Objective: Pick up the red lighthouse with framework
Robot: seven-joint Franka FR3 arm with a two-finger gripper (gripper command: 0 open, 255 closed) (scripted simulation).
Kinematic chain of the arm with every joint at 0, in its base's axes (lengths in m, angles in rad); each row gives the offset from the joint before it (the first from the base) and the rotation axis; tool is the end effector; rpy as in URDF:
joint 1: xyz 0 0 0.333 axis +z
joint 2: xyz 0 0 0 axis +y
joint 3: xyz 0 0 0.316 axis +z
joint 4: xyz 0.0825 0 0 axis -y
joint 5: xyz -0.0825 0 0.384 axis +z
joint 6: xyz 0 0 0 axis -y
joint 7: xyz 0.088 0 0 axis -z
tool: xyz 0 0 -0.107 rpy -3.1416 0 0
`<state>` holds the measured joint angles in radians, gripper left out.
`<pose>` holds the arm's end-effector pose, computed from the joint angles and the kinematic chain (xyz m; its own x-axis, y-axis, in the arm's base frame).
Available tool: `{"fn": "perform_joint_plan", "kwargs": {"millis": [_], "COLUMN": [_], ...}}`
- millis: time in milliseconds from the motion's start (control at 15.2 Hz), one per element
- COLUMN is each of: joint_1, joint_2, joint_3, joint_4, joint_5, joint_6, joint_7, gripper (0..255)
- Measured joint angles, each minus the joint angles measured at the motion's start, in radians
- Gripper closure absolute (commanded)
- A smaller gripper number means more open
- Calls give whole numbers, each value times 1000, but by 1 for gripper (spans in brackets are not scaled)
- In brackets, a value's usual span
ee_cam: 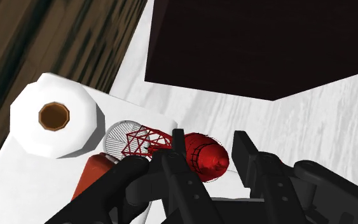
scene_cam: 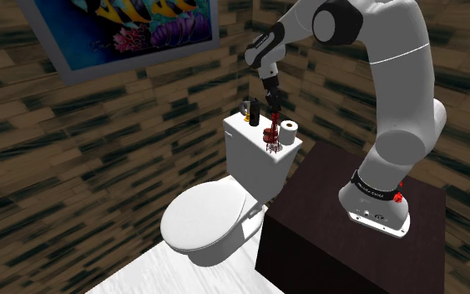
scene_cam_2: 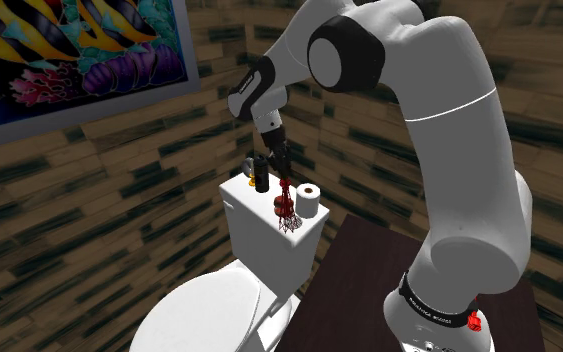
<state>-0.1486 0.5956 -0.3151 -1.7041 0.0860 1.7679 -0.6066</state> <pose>0.5560 -0.2542 0.2319 0.8796 0.1421 -0.4541 0.0643 -0.9811 -0.1826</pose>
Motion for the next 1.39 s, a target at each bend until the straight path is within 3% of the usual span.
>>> {"fn": "perform_joint_plan", "kwargs": {"millis": [594,1386], "joint_1": [1,10], "joint_2": [-6,-91], "joint_3": [-1,-15], "joint_4": [5,41], "joint_5": [-2,-25], "joint_6": [-11,-130], "joint_7": [1,6], "gripper": [255,255]}}
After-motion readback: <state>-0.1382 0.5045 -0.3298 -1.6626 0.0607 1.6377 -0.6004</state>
